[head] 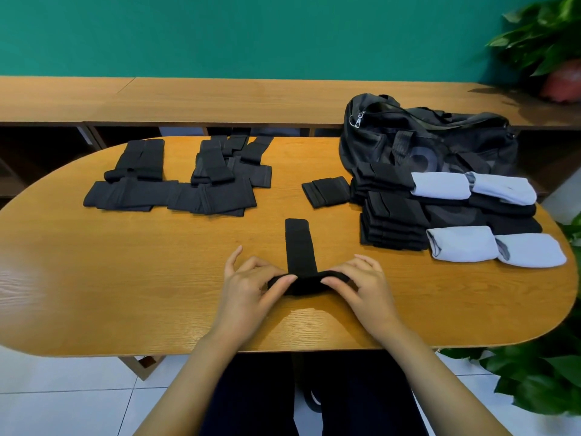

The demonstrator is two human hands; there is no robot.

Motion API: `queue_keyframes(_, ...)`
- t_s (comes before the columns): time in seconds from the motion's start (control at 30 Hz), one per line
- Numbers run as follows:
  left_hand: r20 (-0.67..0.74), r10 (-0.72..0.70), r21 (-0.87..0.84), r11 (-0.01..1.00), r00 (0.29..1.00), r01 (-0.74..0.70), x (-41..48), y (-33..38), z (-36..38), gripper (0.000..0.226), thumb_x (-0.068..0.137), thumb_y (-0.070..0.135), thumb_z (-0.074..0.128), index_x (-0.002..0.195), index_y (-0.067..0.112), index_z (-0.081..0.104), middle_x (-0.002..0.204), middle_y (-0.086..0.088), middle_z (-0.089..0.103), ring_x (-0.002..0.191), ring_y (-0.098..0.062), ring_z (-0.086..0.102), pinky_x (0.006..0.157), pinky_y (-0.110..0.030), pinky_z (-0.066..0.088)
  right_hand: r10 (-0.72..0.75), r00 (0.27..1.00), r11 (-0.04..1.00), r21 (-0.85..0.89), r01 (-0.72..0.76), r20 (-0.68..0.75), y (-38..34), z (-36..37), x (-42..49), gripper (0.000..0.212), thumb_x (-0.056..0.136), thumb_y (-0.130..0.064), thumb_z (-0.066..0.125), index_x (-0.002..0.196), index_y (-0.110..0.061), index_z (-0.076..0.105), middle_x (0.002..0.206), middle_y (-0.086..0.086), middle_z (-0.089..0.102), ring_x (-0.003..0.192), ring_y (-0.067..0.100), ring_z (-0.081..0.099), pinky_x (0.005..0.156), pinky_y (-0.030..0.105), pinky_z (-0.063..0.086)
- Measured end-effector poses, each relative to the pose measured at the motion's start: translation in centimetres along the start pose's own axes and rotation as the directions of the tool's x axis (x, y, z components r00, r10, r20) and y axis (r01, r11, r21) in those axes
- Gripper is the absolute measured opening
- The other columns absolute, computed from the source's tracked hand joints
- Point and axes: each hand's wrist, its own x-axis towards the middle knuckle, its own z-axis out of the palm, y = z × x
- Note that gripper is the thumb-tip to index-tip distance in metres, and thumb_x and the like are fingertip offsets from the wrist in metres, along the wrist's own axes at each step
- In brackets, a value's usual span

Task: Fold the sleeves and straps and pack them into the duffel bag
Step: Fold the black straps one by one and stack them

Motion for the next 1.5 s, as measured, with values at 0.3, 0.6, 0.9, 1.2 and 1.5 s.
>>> queue_keyframes(0.3, -0.064, -0.285, -0.016, 0.958, 0.956, 0.285, 2.2, 0.5, 1.2, 0.047, 0.085, 0.071, 0.045, 0.091, 0.034, 0.073, 0.075, 0.01, 0.066, 0.078, -0.003, 0.058, 0.112, -0.041, 0.023, 0.208, 0.978, 0.973, 0.101, -0.207, 0.002, -0.4, 0.4, 1.7, 0.058, 0.079, -0.083, 0.041, 0.09, -0.033, 0.069, 0.083, -0.018, 0.066, 0.089, 0.006, 0.062, 0.083, 0.044, 0.053)
queue_keyframes(0.6, -0.082, -0.39, 0.168, 0.901, 0.917, 0.399, 2.5, 0.0, 2.3, 0.025, 0.089, 0.049, 0.061, 0.103, 0.031, 0.072, 0.082, 0.01, 0.063, 0.092, -0.012, 0.054, 0.104, -0.04, 0.025, 0.238, 0.971, 0.957, -0.18, -0.228, 0.036, -0.5, 1.1, 3.2, 0.032, 0.088, -0.055, 0.058, 0.096, -0.026, 0.07, 0.074, -0.024, 0.044, 0.088, 0.007, 0.045, 0.089, 0.032, 0.031)
queue_keyframes(0.9, 0.316, -0.121, 0.139, 0.987, 0.941, 0.08, 1.8, -0.8, 0.9, 0.076, 0.082, 0.078, 0.038, 0.145, 0.035, 0.042, 0.151, 0.024, 0.03, 0.145, -0.002, 0.012, 0.121, -0.043, -0.005, 0.052, 0.982, 0.94, -0.34, 0.014, 0.182, 0.1, 0.6, 2.1, 0.062, 0.095, -0.066, 0.022, 0.141, -0.035, 0.048, 0.145, -0.014, 0.046, 0.139, 0.008, 0.027, 0.114, 0.033, 0.01)
queue_keyframes(1.2, 0.504, -0.047, 0.136, 0.99, 0.862, -0.026, 0.6, -1.4, 0.8, 0.083, 0.078, 0.082, 0.038, 0.149, 0.039, 0.032, 0.157, 0.025, 0.018, 0.147, 0.003, -0.005, 0.118, -0.049, -0.019, 0.012, 0.907, 0.914, -0.373, 0.161, 0.422, 0.8, 0.0, -0.1, 0.066, 0.093, -0.073, 0.002, 0.148, -0.047, 0.028, 0.158, -0.024, 0.016, 0.149, 0.002, -0.007, 0.121, 0.049, -0.009)
queue_keyframes(1.5, 0.368, 0.019, 0.161, 0.983, 0.93, -0.084, 0.0, -0.9, 0.8, 0.072, 0.088, 0.079, 0.026, 0.137, 0.035, 0.053, 0.149, 0.017, 0.041, 0.147, 0.002, 0.01, 0.117, -0.045, -0.021, -0.142, 0.924, 0.908, -0.326, 0.264, 0.355, 0.7, 0.2, -0.4, 0.064, 0.088, -0.076, 0.034, 0.137, -0.039, 0.053, 0.148, -0.017, 0.044, 0.146, 0.008, 0.019, 0.121, 0.049, -0.002)
